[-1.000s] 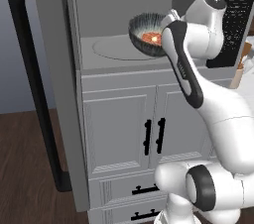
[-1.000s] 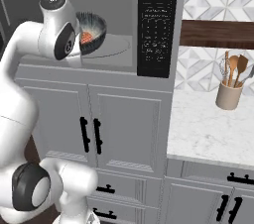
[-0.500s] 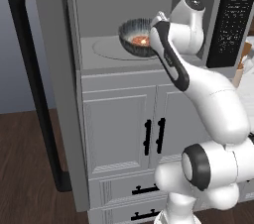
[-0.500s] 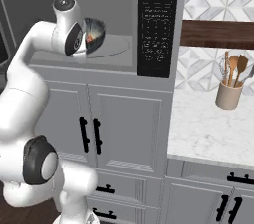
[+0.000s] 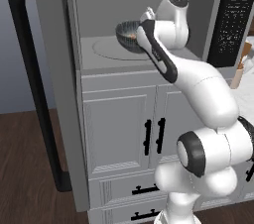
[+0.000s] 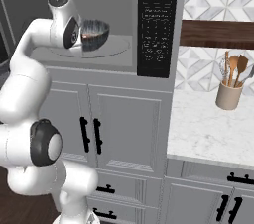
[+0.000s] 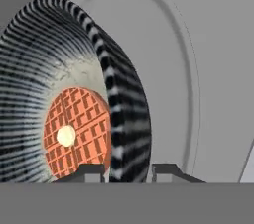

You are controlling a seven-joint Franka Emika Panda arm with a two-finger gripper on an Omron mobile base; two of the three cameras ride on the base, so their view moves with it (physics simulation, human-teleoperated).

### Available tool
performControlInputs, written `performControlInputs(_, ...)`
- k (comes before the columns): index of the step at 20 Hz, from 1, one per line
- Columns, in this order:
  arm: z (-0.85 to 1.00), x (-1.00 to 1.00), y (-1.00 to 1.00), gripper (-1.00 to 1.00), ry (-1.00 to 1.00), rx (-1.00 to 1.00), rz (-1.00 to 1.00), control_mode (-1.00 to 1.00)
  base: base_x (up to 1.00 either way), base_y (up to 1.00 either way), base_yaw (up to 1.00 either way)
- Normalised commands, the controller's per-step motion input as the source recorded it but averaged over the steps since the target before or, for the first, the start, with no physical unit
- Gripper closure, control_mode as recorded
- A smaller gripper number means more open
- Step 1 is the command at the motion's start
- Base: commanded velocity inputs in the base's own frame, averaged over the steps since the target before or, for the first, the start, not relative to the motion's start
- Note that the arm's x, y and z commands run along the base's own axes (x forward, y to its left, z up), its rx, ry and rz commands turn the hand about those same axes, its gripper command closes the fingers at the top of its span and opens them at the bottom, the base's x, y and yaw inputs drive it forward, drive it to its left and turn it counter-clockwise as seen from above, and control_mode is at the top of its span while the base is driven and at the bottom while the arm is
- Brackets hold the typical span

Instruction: Open the microwave, place the bowl with waffle inside the microwave, then close the microwave door and turn it on.

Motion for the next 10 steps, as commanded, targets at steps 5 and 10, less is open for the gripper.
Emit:
performControlInputs(5, -0.10, -0.42, 0.16, -1.00, -0.54, 0.00, -0.07, -1.00, 0.00, 0.00, 0.00)
performControlInputs(10, 0.32, -0.98, 0.00, -1.00, -0.53, 0.00, -0.04, -1.00, 0.00, 0.00, 0.00)
